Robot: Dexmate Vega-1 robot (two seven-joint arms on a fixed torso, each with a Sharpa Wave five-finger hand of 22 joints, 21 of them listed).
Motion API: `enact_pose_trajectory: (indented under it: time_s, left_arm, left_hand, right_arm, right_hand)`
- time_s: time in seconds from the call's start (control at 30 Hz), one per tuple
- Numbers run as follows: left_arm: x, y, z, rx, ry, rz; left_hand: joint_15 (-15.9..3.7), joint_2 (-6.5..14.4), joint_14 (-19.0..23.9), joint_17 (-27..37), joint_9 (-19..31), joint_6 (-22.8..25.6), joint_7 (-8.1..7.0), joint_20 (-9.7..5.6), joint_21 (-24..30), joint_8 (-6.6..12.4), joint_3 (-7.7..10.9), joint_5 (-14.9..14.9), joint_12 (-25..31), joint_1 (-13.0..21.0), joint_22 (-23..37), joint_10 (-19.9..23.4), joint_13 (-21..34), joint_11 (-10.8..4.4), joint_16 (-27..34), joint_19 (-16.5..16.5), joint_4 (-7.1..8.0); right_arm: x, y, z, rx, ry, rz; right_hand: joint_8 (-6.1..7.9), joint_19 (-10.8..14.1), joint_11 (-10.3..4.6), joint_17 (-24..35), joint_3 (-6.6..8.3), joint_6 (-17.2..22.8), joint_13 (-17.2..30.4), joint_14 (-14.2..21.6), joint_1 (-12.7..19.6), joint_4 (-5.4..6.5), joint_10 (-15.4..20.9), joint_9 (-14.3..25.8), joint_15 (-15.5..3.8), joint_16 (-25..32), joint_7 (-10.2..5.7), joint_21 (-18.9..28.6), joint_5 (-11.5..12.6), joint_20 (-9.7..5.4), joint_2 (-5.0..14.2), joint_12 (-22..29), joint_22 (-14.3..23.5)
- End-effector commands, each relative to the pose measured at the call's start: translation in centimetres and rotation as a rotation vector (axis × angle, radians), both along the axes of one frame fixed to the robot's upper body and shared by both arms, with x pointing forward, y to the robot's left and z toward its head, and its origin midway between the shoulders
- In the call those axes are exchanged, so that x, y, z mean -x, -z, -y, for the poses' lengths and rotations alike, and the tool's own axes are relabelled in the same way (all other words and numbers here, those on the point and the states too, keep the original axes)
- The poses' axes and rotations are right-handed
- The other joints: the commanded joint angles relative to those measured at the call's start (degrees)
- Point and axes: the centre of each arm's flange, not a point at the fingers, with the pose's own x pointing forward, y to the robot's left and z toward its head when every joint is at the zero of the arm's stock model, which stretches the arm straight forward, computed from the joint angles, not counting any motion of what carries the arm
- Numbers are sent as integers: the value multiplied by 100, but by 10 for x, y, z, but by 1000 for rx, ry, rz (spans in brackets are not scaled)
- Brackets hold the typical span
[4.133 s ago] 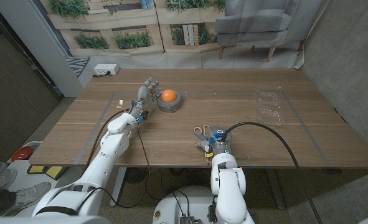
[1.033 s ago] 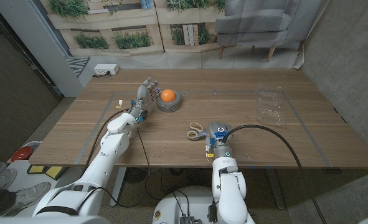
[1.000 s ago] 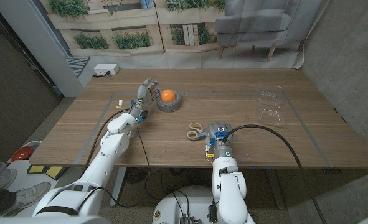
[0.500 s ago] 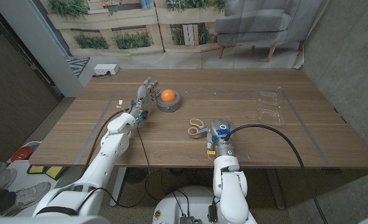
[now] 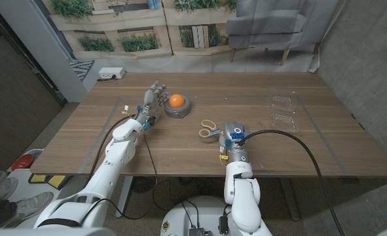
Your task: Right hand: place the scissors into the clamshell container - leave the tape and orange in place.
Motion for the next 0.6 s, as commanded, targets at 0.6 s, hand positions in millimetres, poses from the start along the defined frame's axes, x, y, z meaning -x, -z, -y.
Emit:
enact_pose_trajectory:
  time_s: [0.6]
  left_arm:
    - [2,-1,-3,9,-6,3]
  left_hand:
    - [15,623,-450,28,25,7,26,44,-9,-2,-31,28,39,-22,24,-385,28,-9,45,-19,0]
  right_arm:
    - [-7,-20,21,-62,96,106]
  right_hand:
    - [196,58,6,226,274,1282,116,74,148,126,67,194,-287,-6,10,96,-39,5,78,83,26]
